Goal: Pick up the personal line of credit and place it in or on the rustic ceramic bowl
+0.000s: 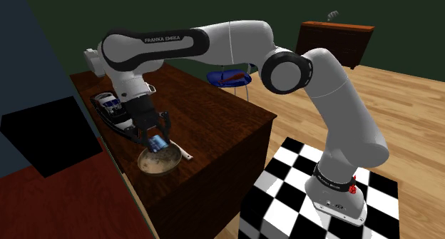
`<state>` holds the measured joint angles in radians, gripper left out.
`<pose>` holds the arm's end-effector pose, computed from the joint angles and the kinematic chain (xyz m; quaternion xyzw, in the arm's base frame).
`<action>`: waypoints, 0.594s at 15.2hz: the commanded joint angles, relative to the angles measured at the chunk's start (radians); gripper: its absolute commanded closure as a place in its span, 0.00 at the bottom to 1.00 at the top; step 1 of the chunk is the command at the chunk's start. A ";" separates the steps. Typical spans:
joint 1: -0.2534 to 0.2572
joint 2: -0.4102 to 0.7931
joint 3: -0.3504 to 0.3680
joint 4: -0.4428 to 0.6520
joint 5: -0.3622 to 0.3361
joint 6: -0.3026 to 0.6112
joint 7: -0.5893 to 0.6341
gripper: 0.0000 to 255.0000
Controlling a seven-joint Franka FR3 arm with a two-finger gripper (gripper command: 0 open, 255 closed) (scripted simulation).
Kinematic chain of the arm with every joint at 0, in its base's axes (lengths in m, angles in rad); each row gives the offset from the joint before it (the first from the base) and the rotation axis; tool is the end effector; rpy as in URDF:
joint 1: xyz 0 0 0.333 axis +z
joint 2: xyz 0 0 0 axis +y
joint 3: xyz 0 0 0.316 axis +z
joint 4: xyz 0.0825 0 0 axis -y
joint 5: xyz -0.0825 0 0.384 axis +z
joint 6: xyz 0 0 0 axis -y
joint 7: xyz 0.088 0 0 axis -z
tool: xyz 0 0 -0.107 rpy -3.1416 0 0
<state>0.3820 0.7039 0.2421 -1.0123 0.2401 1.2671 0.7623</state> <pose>0.5743 0.3853 0.4292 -0.9553 0.0660 0.2872 0.0218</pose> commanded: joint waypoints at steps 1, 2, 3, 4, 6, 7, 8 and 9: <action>0.000 -0.001 -0.002 -0.026 -0.001 0.025 -0.008 1.00; -0.001 -0.002 -0.002 -0.042 -0.002 0.038 -0.012 1.00; -0.001 -0.003 -0.003 -0.056 -0.003 0.052 -0.016 1.00; -0.001 -0.003 -0.004 -0.070 -0.003 0.064 -0.020 1.00; -0.002 -0.003 -0.005 -0.096 -0.005 0.089 -0.028 1.00; -0.002 -0.002 -0.006 -0.108 -0.005 0.101 -0.032 1.00; -0.002 -0.001 -0.007 -0.120 -0.006 0.113 -0.036 1.00; -0.002 0.000 -0.008 -0.131 -0.007 0.125 -0.040 1.00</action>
<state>0.3791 0.6998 0.2351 -1.1355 0.2344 1.3807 0.7254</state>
